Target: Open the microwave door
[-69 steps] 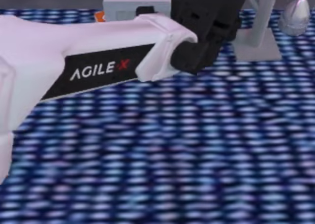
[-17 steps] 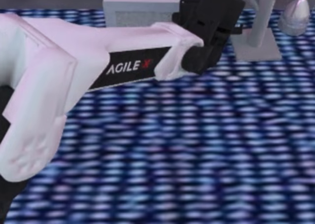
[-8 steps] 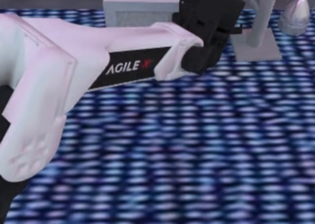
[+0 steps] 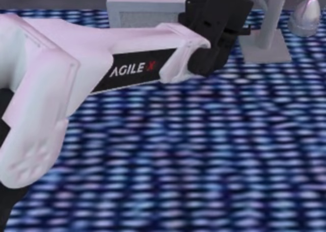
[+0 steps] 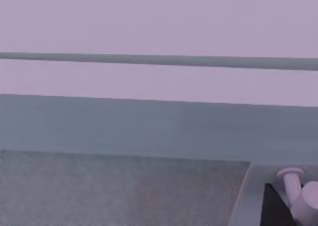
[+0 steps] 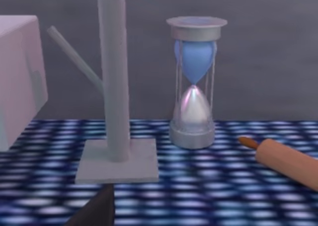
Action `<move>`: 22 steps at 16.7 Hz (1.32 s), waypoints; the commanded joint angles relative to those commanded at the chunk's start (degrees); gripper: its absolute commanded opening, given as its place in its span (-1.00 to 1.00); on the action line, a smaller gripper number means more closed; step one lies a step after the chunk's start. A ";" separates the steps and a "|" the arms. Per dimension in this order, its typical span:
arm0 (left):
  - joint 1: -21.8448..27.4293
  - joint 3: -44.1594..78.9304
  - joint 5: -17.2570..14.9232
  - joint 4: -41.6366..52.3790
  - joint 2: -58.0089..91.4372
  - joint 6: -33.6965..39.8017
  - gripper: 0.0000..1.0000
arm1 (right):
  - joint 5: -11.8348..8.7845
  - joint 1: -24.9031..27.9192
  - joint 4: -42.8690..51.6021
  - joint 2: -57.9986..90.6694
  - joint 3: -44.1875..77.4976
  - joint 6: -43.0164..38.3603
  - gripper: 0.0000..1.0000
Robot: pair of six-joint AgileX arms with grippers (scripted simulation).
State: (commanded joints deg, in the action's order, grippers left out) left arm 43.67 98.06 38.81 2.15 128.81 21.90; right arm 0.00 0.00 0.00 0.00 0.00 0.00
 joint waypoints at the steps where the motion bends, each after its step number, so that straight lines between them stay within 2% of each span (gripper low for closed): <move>1: 0.00 0.00 0.00 0.00 0.00 0.00 -1.00 | 0.00 0.00 0.00 0.00 0.00 0.00 1.00; 11: -0.07 -2.72 -1.36 -1.87 -1.50 -1.11 -1.00 | 0.00 0.00 0.00 0.00 0.00 0.00 1.00; 22: -0.11 -2.88 -1.42 -1.99 -1.62 -1.19 -1.00 | 0.00 0.00 0.00 0.00 0.00 0.00 1.00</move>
State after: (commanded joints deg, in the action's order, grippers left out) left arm 43.56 95.18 37.40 0.16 127.19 20.72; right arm 0.00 0.00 0.00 0.00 0.00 0.00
